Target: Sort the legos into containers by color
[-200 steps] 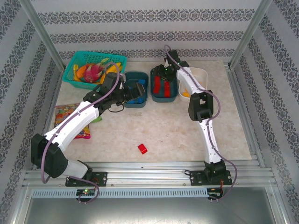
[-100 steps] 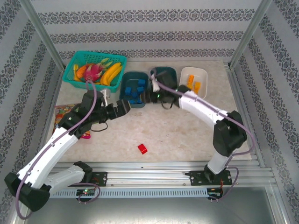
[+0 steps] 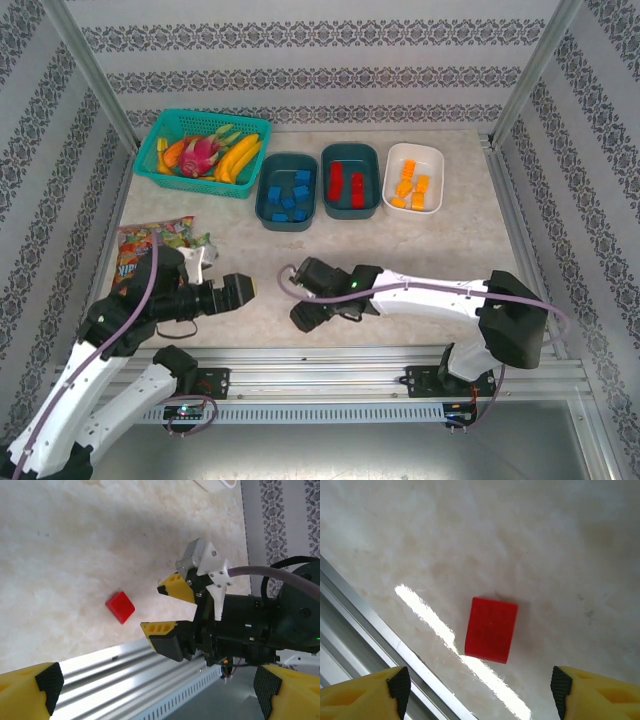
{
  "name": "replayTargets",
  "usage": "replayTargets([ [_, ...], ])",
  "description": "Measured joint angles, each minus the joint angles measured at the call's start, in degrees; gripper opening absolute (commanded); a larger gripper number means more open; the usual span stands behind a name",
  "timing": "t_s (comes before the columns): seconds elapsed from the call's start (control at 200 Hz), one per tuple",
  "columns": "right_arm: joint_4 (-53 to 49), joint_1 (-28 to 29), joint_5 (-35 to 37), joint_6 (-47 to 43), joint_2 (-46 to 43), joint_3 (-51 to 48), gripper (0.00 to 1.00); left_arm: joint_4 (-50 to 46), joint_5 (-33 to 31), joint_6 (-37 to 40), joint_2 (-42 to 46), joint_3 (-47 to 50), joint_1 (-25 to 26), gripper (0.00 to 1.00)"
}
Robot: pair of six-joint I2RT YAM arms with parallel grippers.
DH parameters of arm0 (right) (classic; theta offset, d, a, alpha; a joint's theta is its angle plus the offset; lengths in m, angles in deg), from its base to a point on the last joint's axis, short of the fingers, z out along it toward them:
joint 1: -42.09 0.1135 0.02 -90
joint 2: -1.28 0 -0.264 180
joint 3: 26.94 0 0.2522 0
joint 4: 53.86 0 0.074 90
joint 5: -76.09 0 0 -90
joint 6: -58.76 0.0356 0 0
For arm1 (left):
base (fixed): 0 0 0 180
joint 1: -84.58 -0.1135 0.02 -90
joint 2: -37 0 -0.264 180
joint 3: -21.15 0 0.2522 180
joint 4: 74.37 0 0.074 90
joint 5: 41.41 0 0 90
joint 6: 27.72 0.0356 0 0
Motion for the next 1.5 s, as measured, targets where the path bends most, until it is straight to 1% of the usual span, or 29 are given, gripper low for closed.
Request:
replayTargets([
  [0.105, -1.3, 2.3, 1.7, 0.2, 6.0, 2.1, 0.76, -1.4, 0.2, -0.9, 1.8, 0.5, 0.0, 1.0],
  [0.2, -3.1, 3.3, 3.6, 0.7, 11.2, 5.0, 0.74, -2.5, 0.2, -1.7, 3.2, 0.7, 0.0, 1.0],
  [0.335, -5.7, 3.3, 6.8, 1.7, 15.0, 7.5, 0.7, -3.6, 0.1, -2.4, 4.7, 0.7, 0.0, 1.0],
  [0.515, -7.0, 3.3, 7.7, 2.0, 16.5, 9.3, 0.55, -4.0, -0.1, -3.0, 4.9, 0.7, 0.0, 1.0],
  [0.629, -7.1, 3.4, 7.0, 2.4, 17.0, 9.9, 0.43, -4.0, -0.1, -3.7, 4.9, 0.7, 0.0, 1.0],
  [0.804, -6.6, 2.6, 5.8, 2.6, 17.0, 9.9, 0.32, -4.0, -0.1, -4.1, 4.9, 0.8, 0.0, 1.0],
  [0.949, -6.5, 0.8, 5.8, 2.5, 16.5, 9.9, 0.31, -3.8, -0.1, -4.5, 4.9, 1.5, 0.0, 1.0],
  [1.064, -7.1, -2.3, 5.9, 2.5, 13.8, 10.0, 0.31, -2.3, -0.1, -5.0, 3.7, 1.6, 0.0, 1.0],
  [1.184, -7.6, -7.7, 5.4, 2.5, 8.0, 11.7, 0.31, 1.8, -0.1, -5.2, -0.9, 1.6, 0.0, 1.0],
  [1.254, -7.4, -12.5, 4.2, 2.3, 5.8, 14.7, 0.31, 5.5, -0.1, -5.2, -5.2, 1.5, 0.0, 1.0],
  [1.349, -6.7, -19.8, 1.5, 2.1, 5.5, 19.6, 0.31, 11.1, -0.1, -5.2, -12.7, 0.5, 0.0, 1.0],
  [1.459, -6.2, -29.2, -2.4, 2.2, 8.6, 26.6, 0.31, 18.5, -0.2, -5.2, -23.3, -3.1, 0.0, 1.0],
  [1.499, -6.2, -31.3, -3.4, 2.2, 10.4, 29.1, 0.3, 20.9, -0.4, -5.2, -26.6, -4.6, 0.0, 1.0],
])
